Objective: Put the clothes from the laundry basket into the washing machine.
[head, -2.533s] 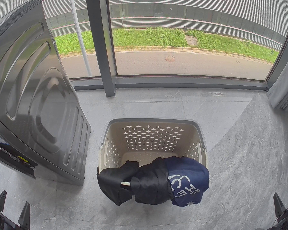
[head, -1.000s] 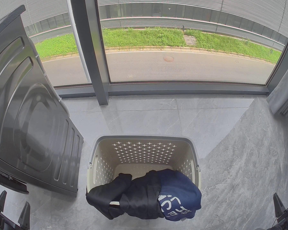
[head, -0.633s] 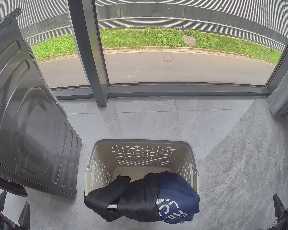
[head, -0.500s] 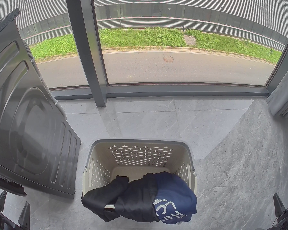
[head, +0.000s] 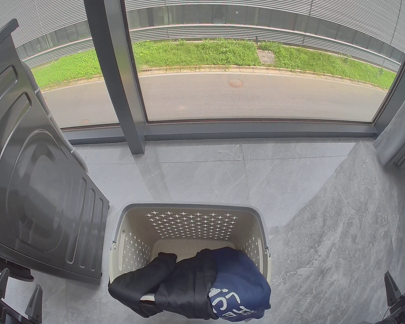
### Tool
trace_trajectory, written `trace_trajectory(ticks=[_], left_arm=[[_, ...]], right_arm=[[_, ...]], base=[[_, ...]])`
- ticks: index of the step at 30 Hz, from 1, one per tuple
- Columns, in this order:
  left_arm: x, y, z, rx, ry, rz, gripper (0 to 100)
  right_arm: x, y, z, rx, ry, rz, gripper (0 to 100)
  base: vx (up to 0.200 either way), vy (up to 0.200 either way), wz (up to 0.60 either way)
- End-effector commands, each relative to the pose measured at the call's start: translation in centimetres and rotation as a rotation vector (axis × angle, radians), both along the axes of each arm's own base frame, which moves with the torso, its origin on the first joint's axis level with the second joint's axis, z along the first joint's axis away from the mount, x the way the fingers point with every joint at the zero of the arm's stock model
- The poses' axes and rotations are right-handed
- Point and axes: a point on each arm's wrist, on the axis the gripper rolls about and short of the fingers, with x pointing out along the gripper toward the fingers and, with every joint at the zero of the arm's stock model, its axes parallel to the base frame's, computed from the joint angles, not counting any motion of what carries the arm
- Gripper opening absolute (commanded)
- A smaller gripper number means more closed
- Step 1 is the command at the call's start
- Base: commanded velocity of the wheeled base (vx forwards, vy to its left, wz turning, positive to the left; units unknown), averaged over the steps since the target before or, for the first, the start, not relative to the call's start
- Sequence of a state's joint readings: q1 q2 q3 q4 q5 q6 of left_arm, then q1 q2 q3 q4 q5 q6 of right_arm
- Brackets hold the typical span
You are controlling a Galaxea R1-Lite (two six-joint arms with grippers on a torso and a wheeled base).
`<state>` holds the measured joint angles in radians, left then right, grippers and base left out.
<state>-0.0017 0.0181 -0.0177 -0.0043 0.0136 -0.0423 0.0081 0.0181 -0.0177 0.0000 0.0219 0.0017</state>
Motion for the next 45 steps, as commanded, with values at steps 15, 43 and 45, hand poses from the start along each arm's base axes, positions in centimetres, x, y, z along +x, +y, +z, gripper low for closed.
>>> trace_trajectory(ticks=[15, 43, 45], left_arm=[[0.04, 0.0, -0.51, -0.001, 0.005, 0.0, 100], [0.04, 0.0, -0.51, -0.001, 0.005, 0.0, 100], [0.04, 0.0, -0.51, -0.001, 0.005, 0.0, 100]], right_arm=[[-0.01, 0.0, -0.53, 0.0, 0.0, 0.001, 100], [-0.01, 0.0, -0.53, 0.0, 0.0, 0.001, 100], [-0.01, 0.0, -0.53, 0.0, 0.0, 0.001, 100]], base=[[0.08, 0.0, 0.0], [0.064, 0.0, 0.0], [0.0, 0.0, 0.0]])
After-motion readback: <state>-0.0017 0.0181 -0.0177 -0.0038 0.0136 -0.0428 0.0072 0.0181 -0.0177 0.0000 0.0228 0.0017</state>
